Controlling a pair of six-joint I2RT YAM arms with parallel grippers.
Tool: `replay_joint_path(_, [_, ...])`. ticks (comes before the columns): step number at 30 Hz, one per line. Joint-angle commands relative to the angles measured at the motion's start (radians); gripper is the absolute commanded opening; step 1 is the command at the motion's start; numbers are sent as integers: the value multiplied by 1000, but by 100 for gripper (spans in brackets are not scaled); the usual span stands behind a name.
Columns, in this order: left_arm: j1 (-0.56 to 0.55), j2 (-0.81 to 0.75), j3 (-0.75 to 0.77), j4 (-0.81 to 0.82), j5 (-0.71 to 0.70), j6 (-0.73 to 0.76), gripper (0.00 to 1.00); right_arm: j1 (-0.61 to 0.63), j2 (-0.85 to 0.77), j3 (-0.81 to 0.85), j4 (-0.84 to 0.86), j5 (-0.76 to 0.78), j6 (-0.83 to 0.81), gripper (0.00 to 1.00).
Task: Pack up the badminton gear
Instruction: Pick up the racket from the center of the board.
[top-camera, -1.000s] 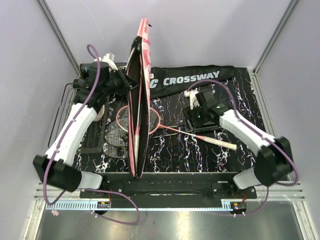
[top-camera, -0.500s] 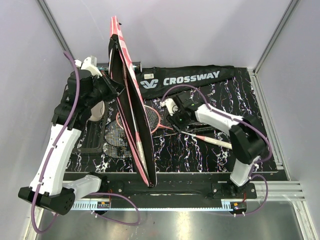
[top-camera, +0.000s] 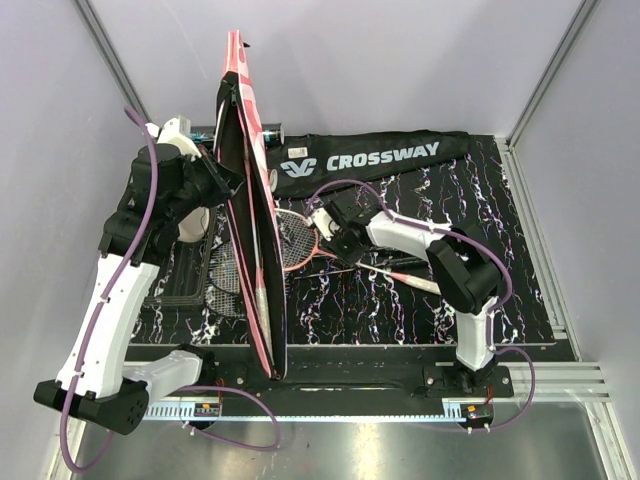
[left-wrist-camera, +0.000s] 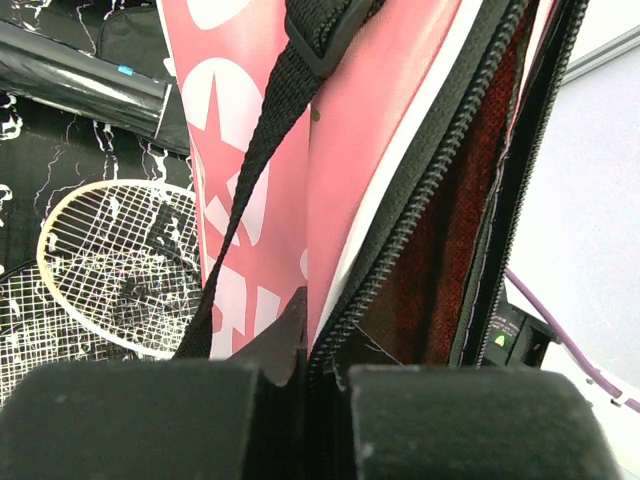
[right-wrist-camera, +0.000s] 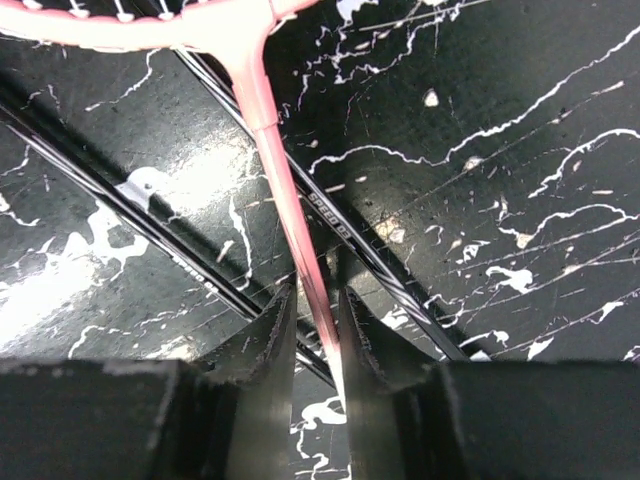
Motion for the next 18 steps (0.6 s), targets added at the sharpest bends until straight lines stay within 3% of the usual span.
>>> replay_joint_path(1, [1, -20, 6, 90, -45, -20, 0, 24, 5, 20, 60, 80, -43, 27])
replay_joint_path(8, [3, 12, 15, 99, -148, -40, 0, 50, -139, 53, 22, 264, -83, 0])
replay_joint_path(10, [1, 28, 25, 107, -180, -33, 0, 50, -208, 84, -45, 314, -72, 0])
replay_joint_path(16, [-23, 127, -2, 136, -209, -98, 0, 27, -331, 99, -180, 710, -41, 0])
replay_joint_path(18, [-43, 166, -25, 171, -243, -125, 0, -2, -367, 119, -218, 741, -17, 0])
